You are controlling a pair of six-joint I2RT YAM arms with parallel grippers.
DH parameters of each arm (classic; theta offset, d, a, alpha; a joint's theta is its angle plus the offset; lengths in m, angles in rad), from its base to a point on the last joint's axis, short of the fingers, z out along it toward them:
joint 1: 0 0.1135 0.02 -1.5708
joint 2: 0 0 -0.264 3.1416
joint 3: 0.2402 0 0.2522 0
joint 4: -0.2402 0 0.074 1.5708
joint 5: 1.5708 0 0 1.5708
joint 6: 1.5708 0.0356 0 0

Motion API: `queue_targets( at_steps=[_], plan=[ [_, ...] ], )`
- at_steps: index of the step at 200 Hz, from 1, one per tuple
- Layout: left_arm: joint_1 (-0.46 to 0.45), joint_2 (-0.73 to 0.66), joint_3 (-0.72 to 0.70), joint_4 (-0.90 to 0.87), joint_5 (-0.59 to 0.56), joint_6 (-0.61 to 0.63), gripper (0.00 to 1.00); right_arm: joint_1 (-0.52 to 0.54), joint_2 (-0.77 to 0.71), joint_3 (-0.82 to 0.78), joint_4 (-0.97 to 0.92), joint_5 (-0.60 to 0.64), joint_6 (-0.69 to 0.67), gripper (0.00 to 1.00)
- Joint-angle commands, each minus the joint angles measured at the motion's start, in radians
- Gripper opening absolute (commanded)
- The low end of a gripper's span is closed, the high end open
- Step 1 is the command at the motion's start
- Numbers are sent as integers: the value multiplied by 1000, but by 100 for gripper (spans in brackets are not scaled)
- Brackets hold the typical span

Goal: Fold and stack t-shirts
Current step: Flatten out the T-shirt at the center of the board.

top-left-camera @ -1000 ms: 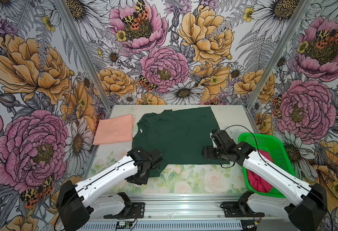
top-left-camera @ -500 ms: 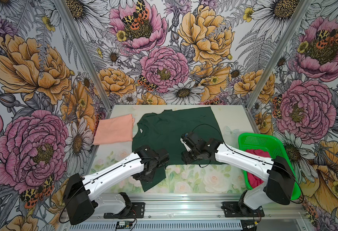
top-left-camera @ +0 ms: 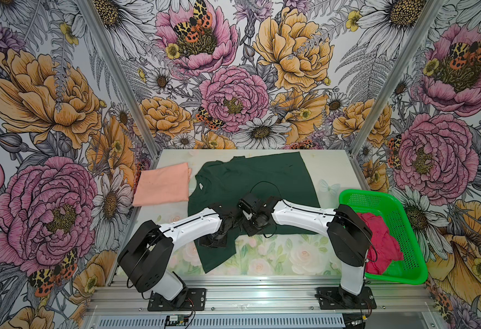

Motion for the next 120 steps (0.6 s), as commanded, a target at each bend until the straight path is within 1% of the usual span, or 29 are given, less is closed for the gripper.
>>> queue_targets(
  at_steps=[1,9,22,27,32,36,43,51,63,74,96,106,120],
  plan=[
    [67,-248,-160,311,38,-167,0,66,-3,26,34,-7,3,27],
    [71,-365,-213,352,10,-214,0,76,-5,24,36,-1,7,28],
    [84,-560,-264,350,-66,-261,0,87,-5,25,38,-7,8,28],
    [93,-633,-280,347,-89,-259,0,91,-1,27,39,-12,6,28],
    [107,-699,-294,341,-108,-251,6,94,2,29,39,-12,5,28],
    [123,-747,-304,331,-114,-244,8,96,6,30,38,-12,5,28],
    [158,-819,-313,301,-117,-239,9,97,15,32,39,-13,4,28],
    [208,-879,-322,272,-95,-217,10,96,27,34,39,-10,3,28],
    [278,-926,-331,228,-56,-203,11,97,43,40,39,-1,7,28],
    [322,-941,-353,229,-4,-206,12,97,66,51,39,12,3,28],
    [328,-903,-394,250,14,-259,13,93,120,86,39,41,-7,27],
    [329,-879,-408,261,14,-265,10,91,144,105,39,42,-9,26],
    [331,-851,-415,277,16,-255,9,89,167,120,39,57,-9,26]
  ],
)
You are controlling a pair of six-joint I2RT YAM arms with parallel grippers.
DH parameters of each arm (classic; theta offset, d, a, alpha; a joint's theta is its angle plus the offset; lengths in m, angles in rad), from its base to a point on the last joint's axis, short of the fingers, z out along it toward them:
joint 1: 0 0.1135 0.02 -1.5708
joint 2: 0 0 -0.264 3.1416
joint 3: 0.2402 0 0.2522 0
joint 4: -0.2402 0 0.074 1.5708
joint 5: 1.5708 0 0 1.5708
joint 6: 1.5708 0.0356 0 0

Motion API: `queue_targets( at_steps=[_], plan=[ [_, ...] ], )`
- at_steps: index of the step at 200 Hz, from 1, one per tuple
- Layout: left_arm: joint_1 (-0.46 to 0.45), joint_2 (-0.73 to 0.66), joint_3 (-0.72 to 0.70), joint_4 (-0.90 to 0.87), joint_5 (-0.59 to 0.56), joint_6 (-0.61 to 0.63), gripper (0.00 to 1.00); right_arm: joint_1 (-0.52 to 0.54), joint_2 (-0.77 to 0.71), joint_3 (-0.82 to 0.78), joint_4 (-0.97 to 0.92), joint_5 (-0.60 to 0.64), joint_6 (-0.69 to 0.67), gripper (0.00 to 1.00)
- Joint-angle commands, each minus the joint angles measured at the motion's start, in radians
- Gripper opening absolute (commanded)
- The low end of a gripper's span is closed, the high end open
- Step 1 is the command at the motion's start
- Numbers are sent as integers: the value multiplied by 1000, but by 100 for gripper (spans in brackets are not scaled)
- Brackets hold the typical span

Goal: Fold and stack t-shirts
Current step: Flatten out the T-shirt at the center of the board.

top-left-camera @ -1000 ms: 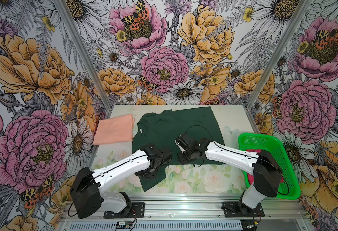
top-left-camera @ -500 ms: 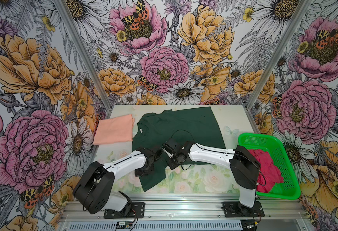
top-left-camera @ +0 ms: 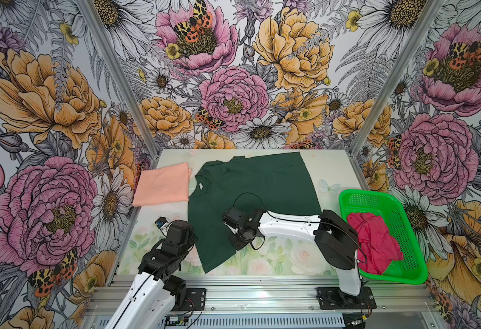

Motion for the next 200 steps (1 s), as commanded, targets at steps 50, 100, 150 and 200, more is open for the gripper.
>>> queue_targets(
  at_steps=[50,100,150,200],
  plan=[
    [16,86,-42,93,8,-13,11,-34,31,60,19,131,-7,23],
    [17,162,-161,345,52,-84,15,-37,-44,23,17,183,7,23],
    [15,202,-131,385,26,-53,20,-128,-196,-176,13,259,67,27],
    [7,341,-95,454,36,-23,21,-243,-205,-290,-34,270,99,27]
  ],
)
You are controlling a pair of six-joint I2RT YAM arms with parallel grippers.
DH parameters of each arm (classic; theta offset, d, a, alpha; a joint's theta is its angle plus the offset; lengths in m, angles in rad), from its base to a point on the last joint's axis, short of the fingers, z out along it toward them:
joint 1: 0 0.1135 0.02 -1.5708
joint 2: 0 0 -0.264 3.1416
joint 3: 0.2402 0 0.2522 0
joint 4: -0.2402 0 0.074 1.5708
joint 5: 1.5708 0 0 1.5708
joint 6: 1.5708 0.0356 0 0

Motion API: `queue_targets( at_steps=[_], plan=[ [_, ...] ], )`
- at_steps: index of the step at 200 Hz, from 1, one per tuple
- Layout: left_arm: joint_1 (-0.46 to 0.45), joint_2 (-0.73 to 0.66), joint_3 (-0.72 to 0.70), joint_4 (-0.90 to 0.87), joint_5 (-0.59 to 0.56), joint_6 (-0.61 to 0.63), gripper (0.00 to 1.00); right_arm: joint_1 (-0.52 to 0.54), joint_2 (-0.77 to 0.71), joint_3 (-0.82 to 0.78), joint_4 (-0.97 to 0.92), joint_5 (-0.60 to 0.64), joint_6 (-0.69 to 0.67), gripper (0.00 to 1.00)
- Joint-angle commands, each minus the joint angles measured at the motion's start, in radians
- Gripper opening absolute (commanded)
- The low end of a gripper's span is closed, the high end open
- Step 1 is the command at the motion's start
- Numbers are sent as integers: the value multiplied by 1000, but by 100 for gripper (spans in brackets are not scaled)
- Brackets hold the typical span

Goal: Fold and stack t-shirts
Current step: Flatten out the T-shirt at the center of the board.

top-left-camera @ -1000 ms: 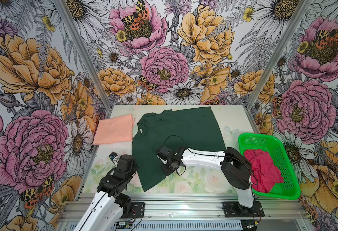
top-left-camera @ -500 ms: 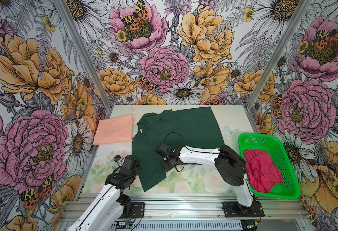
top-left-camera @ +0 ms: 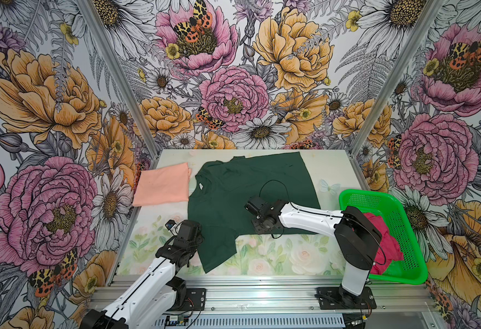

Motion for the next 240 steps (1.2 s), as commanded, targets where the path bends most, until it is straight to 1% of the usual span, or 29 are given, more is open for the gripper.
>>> queue_targets(
  at_steps=[1,20,33,37,49,69,85,114,154,188,199,203,211,227,240],
  plan=[
    [1,71,29,74,5,29,21,-34,0,-34,-38,32,34,27],
    [-8,154,49,117,16,42,21,-62,12,-42,-58,28,37,27],
    [-17,209,73,133,18,57,20,-61,18,-45,-72,30,40,27],
    [-19,223,81,134,18,62,20,-89,19,-47,-77,33,38,27],
    [-22,263,102,136,18,72,19,-106,18,-54,-87,29,39,27],
    [-22,305,118,143,-1,78,17,-132,12,-69,-106,25,42,27],
    [-13,323,118,147,-11,80,17,-152,-2,-96,-121,21,47,27],
    [-1,367,121,174,9,88,17,-187,-46,-160,-140,16,61,28],
    [2,490,155,229,46,102,17,-236,-91,-234,-164,7,72,28],
    [4,577,211,244,52,179,16,-286,-114,-273,-171,10,63,29],
    [10,597,232,238,52,204,16,-295,-117,-274,-174,11,58,29],
    [13,603,240,237,82,215,15,-297,-117,-273,-174,12,55,29],
    [21,612,256,229,89,224,15,-302,-116,-270,-174,10,51,29],
    [35,609,279,209,91,237,15,-306,-110,-267,-174,10,47,29],
    [50,586,297,169,69,245,15,-308,-107,-267,-177,12,45,29]
  ],
)
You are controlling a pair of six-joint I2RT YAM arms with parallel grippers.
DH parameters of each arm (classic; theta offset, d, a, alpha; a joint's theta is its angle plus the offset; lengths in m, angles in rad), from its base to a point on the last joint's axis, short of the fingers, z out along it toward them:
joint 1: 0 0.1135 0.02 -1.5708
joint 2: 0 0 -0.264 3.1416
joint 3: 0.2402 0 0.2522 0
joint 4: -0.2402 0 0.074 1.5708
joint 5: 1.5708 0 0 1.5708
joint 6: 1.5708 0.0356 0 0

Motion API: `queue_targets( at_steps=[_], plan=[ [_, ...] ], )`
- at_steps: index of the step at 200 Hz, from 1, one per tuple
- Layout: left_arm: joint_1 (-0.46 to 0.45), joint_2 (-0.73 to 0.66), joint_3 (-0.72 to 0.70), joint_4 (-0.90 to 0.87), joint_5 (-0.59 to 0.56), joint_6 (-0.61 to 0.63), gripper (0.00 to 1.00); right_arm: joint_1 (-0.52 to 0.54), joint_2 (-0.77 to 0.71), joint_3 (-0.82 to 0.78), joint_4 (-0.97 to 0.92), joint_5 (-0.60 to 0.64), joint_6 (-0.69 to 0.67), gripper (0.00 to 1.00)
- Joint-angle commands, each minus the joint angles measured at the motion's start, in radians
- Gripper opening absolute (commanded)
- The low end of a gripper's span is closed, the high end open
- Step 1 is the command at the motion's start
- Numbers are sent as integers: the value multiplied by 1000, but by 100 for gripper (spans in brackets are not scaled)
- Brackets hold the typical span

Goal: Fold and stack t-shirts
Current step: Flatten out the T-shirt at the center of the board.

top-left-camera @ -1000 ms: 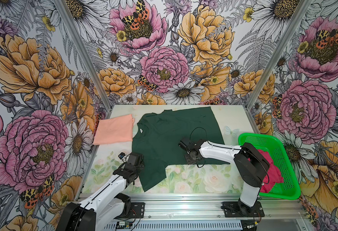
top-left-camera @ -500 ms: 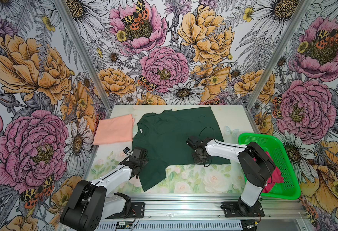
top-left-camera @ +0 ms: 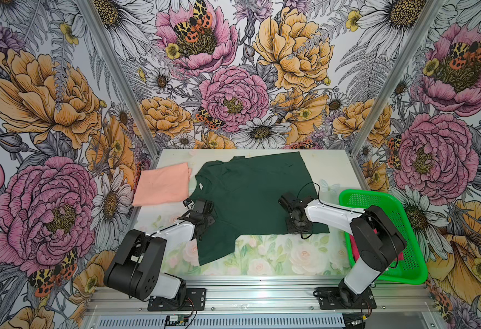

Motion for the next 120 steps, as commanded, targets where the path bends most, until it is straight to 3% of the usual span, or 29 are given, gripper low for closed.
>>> queue_targets(
  at_steps=[1,22,40,89,111,120],
  plan=[
    [30,-8,24,-88,25,52,15,-17,27,-37,-77,27,-9,29],
    [70,-62,53,-225,-137,85,15,-23,31,-39,-78,28,-12,28],
    [122,-103,34,-242,-137,81,16,-28,40,-35,-78,27,-22,29],
    [133,-128,23,-250,-191,74,16,-31,52,-38,-83,30,-31,29],
    [90,-216,12,-248,-220,87,17,-31,12,-51,-84,59,-13,34],
    [40,-265,18,-247,-262,102,23,-31,-24,-54,-84,70,-7,39]
  ],
)
